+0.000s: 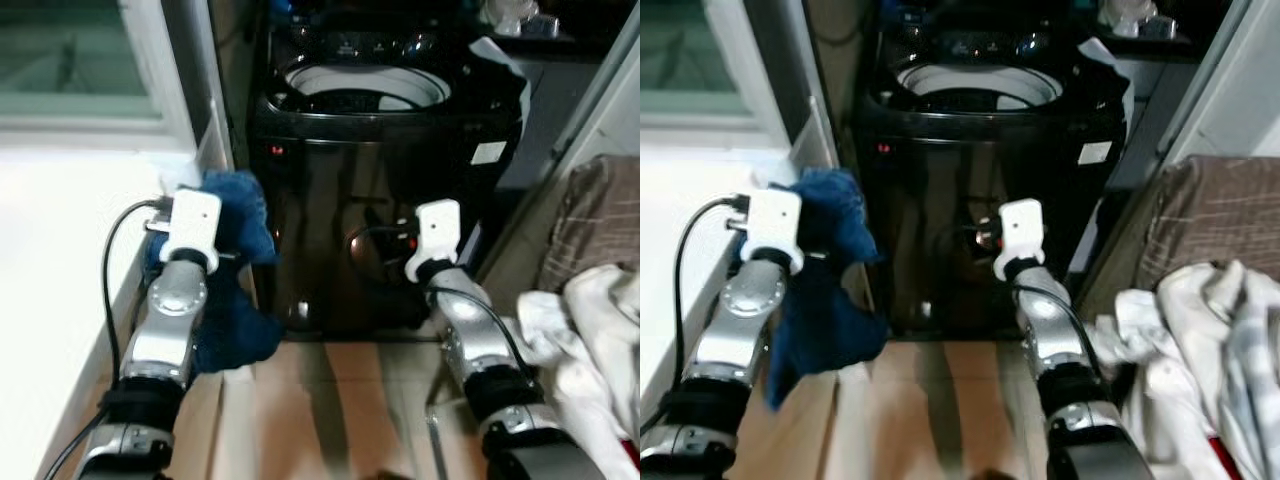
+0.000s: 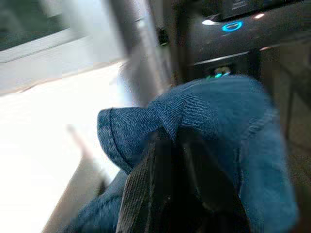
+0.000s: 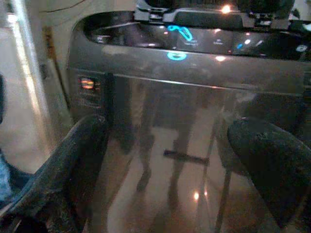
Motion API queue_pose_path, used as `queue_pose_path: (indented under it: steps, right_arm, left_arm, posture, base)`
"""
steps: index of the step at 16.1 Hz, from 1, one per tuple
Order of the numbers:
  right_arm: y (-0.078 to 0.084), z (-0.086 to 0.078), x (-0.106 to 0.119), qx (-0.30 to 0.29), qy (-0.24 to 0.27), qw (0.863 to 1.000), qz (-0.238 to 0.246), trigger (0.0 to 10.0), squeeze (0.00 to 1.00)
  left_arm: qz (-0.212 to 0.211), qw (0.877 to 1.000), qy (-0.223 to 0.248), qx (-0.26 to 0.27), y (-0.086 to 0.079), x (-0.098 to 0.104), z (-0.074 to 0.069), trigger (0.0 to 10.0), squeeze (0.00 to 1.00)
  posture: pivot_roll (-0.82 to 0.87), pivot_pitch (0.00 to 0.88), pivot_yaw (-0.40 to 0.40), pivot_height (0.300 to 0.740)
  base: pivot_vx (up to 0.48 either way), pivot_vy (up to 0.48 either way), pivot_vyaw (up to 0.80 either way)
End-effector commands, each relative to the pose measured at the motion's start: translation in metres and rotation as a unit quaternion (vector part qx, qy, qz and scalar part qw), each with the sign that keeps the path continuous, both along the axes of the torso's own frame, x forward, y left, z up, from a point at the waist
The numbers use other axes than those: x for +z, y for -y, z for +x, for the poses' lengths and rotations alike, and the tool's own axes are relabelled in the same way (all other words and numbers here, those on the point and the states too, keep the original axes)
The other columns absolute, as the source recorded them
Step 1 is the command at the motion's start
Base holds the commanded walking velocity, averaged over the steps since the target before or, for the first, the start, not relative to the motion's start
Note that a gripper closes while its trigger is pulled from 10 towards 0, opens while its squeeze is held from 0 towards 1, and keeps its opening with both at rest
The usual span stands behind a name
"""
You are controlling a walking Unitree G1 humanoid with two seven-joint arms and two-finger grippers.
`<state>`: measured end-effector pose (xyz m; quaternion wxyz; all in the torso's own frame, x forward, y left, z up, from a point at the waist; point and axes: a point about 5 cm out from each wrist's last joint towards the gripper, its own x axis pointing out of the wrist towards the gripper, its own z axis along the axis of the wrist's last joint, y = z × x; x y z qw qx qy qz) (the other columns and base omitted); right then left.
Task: Clothes washing
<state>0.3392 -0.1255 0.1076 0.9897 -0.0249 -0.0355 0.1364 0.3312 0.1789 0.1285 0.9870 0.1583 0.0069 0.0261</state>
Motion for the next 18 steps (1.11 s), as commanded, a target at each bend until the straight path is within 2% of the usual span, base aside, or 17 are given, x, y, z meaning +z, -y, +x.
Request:
queue_pose_path:
  steps: [1, 9, 13, 15, 18]
  right_arm:
    - [0.0097, -0.0001, -0.0001, -0.013, 0.001, 1.000, -0.001, 10.0, 0.02]
    - [0.0078, -0.0020, -0.0023, -0.013, -0.001, 1.000, 0.003, 10.0, 0.00]
    - [0.0154, 0.0000, 0.0015, -0.042, 0.007, 0.999, 0.002, 10.0, 0.00]
    - [0.0159, -0.0004, 0.0018, -0.041, 0.011, 0.999, -0.001, 10.0, 0.00]
    - [0.0142, -0.0018, -0.0012, -0.039, 0.004, 0.999, -0.010, 10.0, 0.01]
  left_arm:
    - [0.009, 1.000, 0.011, -0.024, 0.0115, 0.0084, 0.0051, 10.0, 0.00]
    - [0.018, 0.997, 0.001, -0.076, 0.0197, 0.0065, 0.0071, 10.0, 0.00]
    - [0.015, 0.997, 0.003, -0.074, 0.0157, 0.0088, 0.0103, 10.0, 0.00]
    - [0.008, 0.996, 0.020, -0.087, 0.0157, 0.0137, 0.0110, 10.0, 0.00]
    - [0.005, 0.995, 0.026, -0.101, 0.0212, 0.0155, 0.0105, 10.0, 0.00]
  posture:
    - [-0.08, 0.000, -0.008, 0.740]
    - [-0.08, 0.000, -0.002, 0.740]
    - [-0.09, 0.000, -0.002, 0.740]
    - [-0.10, 0.000, -0.001, 0.740]
    - [-0.10, 0.000, 0.001, 0.740]
  base:
    - [0.360, -0.315, 0.00]
    - [0.036, -0.446, 0.00]
    - [0.000, 0.000, 0.00]
    - [0.000, 0.000, 0.00]
    - [0.410, 0.000, -0.53]
